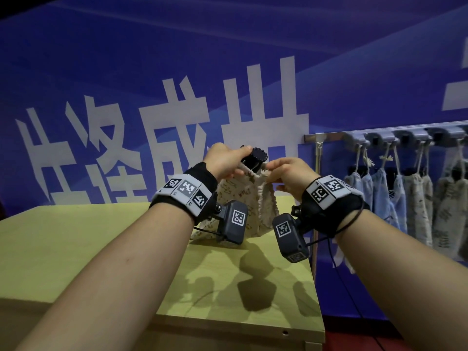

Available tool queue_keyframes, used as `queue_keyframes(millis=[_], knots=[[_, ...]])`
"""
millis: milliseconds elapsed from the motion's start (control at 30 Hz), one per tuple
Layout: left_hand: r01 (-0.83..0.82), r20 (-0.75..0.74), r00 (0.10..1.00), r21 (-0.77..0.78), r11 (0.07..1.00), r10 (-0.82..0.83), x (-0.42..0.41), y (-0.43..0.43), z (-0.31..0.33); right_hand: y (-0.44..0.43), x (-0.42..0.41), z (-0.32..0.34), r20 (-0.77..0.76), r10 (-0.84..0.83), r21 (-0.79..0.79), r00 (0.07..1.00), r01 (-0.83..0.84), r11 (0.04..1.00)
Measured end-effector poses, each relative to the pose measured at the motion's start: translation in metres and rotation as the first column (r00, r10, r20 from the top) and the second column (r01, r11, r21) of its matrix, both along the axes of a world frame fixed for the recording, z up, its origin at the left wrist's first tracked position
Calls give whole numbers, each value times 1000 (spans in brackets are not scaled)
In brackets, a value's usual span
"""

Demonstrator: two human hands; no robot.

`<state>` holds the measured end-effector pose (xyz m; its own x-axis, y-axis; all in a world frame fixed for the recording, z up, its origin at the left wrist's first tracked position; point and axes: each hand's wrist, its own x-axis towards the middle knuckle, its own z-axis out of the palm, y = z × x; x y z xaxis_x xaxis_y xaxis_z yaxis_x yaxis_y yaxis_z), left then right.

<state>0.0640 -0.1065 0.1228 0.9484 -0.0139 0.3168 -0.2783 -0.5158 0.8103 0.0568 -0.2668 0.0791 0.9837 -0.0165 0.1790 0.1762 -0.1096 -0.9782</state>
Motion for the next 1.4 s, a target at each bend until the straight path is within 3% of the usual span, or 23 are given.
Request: queue_keyframes(millis=[133,267,500,700,900,1067,1233,1400], knots=[[-3,7,1000,4,1000,3,1,1,0,1,-4,4,-30,9,-176,1000,-14,984],[1,2,1000,2,1000,-1,4,1,-1,4,-2,2,-33,-3,-152,999,-2,988],[1,1,1000,28,1000,-1,5,3,-3,2,-1,-3,-132,143,-223,981,-170,960],[12,-4,1000,32,999,-12,3,4,-4,2,-2,-8,-123,236,-75,964,-246,966],[-20,-4,1000,60,998,20,-4,5,-3,0,-6,-9,-31,130,35,991,-129,991],[9,-17,1000,41,999,-9,-8,4,-5,1,-13,-5,25,148,120,989,-150,981],[23,-4,1000,15,1000,-23,-9,3,-5,2,-21,-2,63,194,66,979,-198,978],[11,-5,1000,8,1000,-11,-8,4,-4,6,-22,-1,100,111,-60,989,-105,993]])
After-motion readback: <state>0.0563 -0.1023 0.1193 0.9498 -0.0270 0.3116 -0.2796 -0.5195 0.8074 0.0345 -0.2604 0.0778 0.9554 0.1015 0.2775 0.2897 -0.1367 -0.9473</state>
